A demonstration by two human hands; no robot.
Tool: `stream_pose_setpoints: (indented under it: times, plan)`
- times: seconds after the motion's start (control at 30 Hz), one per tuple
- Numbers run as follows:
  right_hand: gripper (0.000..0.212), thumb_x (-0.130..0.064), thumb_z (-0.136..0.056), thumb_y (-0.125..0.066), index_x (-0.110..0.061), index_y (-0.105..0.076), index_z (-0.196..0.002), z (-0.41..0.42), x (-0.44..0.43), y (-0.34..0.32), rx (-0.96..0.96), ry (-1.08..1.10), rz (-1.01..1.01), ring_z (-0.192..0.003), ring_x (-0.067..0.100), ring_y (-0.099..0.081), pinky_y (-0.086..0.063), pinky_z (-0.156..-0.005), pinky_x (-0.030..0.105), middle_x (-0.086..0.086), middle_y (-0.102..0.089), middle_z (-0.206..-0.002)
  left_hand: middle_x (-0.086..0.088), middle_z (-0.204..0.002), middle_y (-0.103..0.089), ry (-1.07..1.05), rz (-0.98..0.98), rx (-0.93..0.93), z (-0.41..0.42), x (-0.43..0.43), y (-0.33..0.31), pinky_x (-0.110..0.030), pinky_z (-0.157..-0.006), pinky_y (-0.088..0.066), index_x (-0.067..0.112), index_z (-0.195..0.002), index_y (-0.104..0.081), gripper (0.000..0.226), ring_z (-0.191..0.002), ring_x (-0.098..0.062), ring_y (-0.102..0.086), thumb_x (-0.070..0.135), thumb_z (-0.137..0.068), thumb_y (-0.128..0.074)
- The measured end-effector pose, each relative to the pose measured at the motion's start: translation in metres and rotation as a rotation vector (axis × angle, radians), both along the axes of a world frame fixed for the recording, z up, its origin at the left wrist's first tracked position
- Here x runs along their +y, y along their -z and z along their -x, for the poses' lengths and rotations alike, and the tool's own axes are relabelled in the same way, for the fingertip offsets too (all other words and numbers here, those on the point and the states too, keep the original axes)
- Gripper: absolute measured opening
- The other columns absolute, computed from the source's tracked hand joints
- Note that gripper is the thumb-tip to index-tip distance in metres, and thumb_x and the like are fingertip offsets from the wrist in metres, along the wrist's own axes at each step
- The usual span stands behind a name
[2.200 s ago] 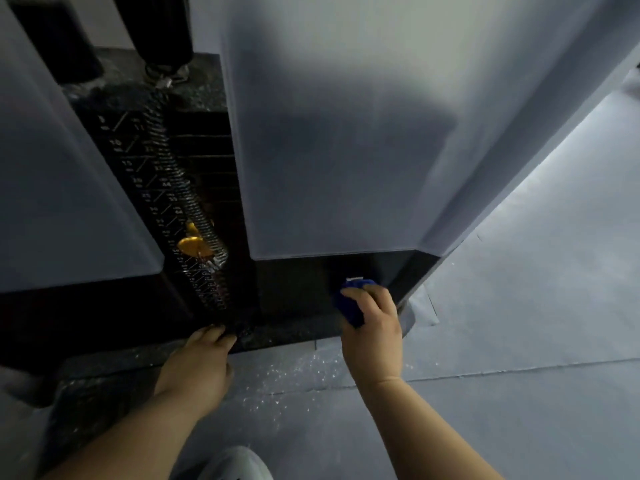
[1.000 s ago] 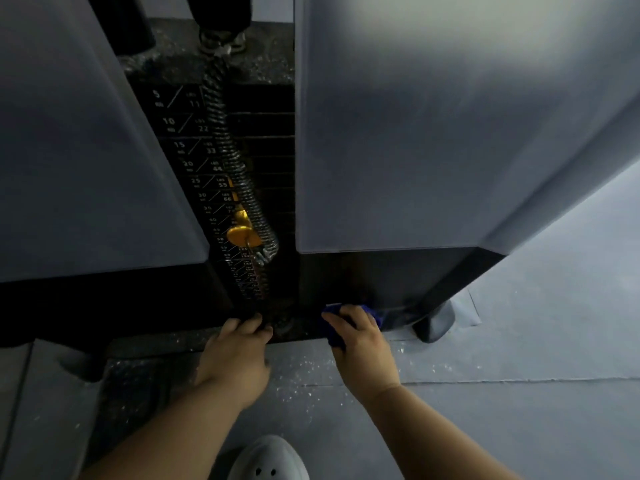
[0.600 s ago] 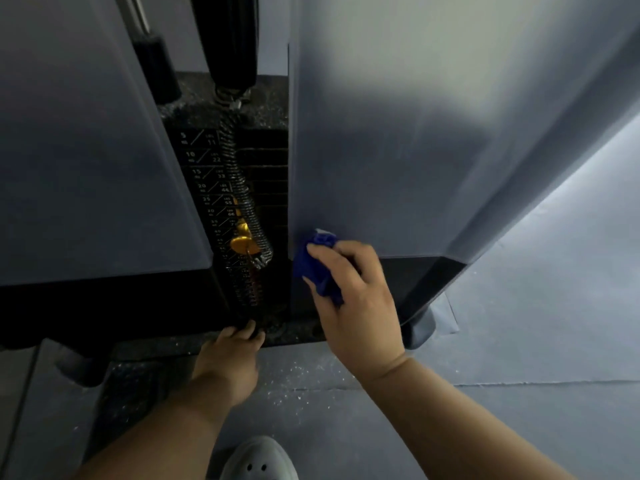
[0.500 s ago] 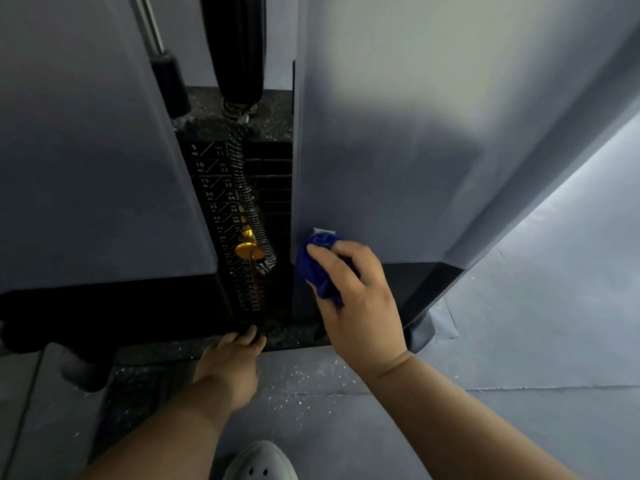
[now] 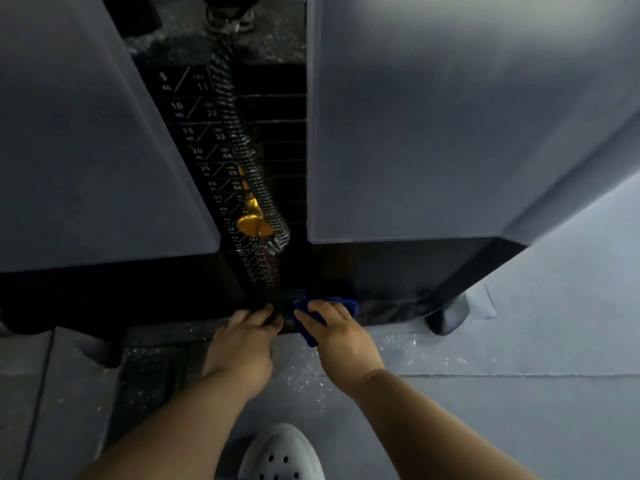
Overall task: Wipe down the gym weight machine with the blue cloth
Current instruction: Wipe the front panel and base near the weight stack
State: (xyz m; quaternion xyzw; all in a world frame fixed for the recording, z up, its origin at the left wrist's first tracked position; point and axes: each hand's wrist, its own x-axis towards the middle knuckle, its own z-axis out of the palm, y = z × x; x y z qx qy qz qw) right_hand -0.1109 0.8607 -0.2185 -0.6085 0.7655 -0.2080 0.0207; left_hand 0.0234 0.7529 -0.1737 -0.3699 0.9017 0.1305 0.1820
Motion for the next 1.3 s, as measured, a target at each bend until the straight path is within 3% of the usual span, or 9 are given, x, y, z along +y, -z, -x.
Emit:
stream_pose_setpoints:
  times: [0.17, 0.3, 0.43, 0.63, 0.77, 0.87, 0.97, 1.1, 1.3]
  plan:
    - [0.064, 0.006, -0.067, -0.074, -0.016, -0.065, -0.125, -0.002, 0.001, -0.014, -0.148, 0.032, -0.110, -0.103, 0.032, -0.062, -0.061, -0.069, 0.041, 0.008, -0.060, -0.121, 0.011, -0.164, -0.010, 0.073, 0.031, -0.109, 0.002, -0.003, -0.007, -0.034, -0.117, -0.022, 0.034, -0.155, -0.021, 0.064, -0.145, -0.017, -0.015, 0.021, -0.098, -0.045]
    - [0.066, -0.001, -0.086, -0.062, -0.024, -0.043, -0.146, 0.004, 0.005, -0.067, -0.371, 0.060, -0.161, -0.121, 0.027, -0.052, -0.049, -0.098, 0.038, 0.005, -0.053, -0.136, 0.002, -0.146, -0.043, 0.090, 0.023, -0.210, 0.030, 0.007, -0.038, -0.032, -0.110, -0.027, 0.029, -0.145, -0.041, 0.047, -0.132, -0.019, -0.036, 0.030, -0.098, -0.046]
    - [0.060, -0.004, -0.086, -0.068, -0.033, -0.047, -0.135, 0.002, 0.010, -0.135, -0.645, 0.146, -0.025, -0.110, 0.010, -0.059, -0.050, -0.094, 0.022, -0.007, -0.061, -0.121, -0.001, -0.109, -0.062, -0.263, -0.370, 0.202, 0.036, 0.009, -0.096, -0.024, -0.071, -0.046, 0.026, -0.111, -0.056, 0.018, -0.090, -0.014, -0.058, 0.018, -0.101, -0.043]
    - [0.059, -0.007, -0.088, -0.068, -0.040, -0.048, -0.133, -0.030, 0.010, -0.223, -1.030, 0.068, 0.083, -0.115, 0.003, -0.058, -0.048, -0.102, 0.027, -0.012, -0.059, -0.126, -0.023, -0.115, -0.068, -0.884, -1.346, 0.880, -0.020, 0.013, -0.184, -0.042, -0.083, -0.058, 0.015, -0.125, -0.061, 0.037, -0.096, -0.036, -0.067, 0.034, -0.103, -0.038]
    - [0.059, -0.003, -0.091, -0.064, -0.039, -0.047, -0.135, -0.066, 0.012, -0.260, -1.026, -0.146, 0.016, -0.122, 0.000, -0.054, -0.042, -0.107, 0.021, -0.009, -0.056, -0.135, -0.022, -0.114, -0.069, -0.889, -1.438, 1.032, -0.063, 0.016, -0.228, -0.034, -0.070, -0.061, 0.010, -0.123, -0.061, 0.035, -0.084, -0.026, -0.069, 0.021, -0.098, -0.040]
    - [0.059, -0.010, -0.089, -0.069, -0.035, -0.049, -0.139, -0.077, 0.004, -0.276, -0.845, -0.223, 0.152, -0.132, -0.007, -0.040, -0.032, -0.112, 0.017, -0.015, -0.047, -0.144, -0.011, -0.104, -0.072, -0.819, -1.120, 1.254, -0.082, 0.011, -0.259, -0.026, -0.062, -0.057, 0.018, -0.109, -0.066, 0.029, -0.076, -0.014, -0.069, 0.005, -0.095, -0.045]
    - [0.061, -0.021, -0.091, -0.069, -0.039, -0.043, -0.143, -0.070, -0.011, -0.282, -0.579, -0.100, 0.283, -0.137, -0.012, -0.027, -0.024, -0.111, 0.007, -0.026, -0.033, -0.150, 0.003, -0.103, -0.068, -0.552, -0.316, 1.430, -0.092, -0.016, -0.283, -0.022, -0.071, -0.052, 0.031, -0.102, -0.064, 0.030, -0.081, -0.006, -0.066, 0.003, -0.090, -0.061]
    - [0.063, -0.008, -0.095, -0.056, -0.031, -0.035, -0.150, -0.063, -0.030, -0.275, -0.110, -0.125, 0.291, -0.139, -0.011, -0.010, -0.012, -0.105, -0.001, -0.025, -0.017, -0.155, -0.007, -0.118, -0.050, 0.332, 0.784, 1.022, -0.093, -0.066, -0.255, -0.034, -0.089, -0.050, 0.019, -0.115, -0.065, 0.034, -0.099, -0.024, -0.053, 0.013, -0.082, -0.064]
    - [0.068, 0.001, -0.085, -0.061, -0.013, -0.040, -0.149, -0.038, -0.042, -0.255, 0.234, -0.195, 0.324, -0.148, 0.014, -0.020, -0.027, -0.114, 0.030, 0.000, -0.028, -0.160, -0.004, -0.113, -0.061, 0.849, 0.893, 0.553, -0.094, -0.091, -0.135, -0.032, -0.061, -0.056, 0.021, -0.102, -0.074, 0.028, -0.082, -0.023, -0.049, 0.017, -0.074, -0.074]
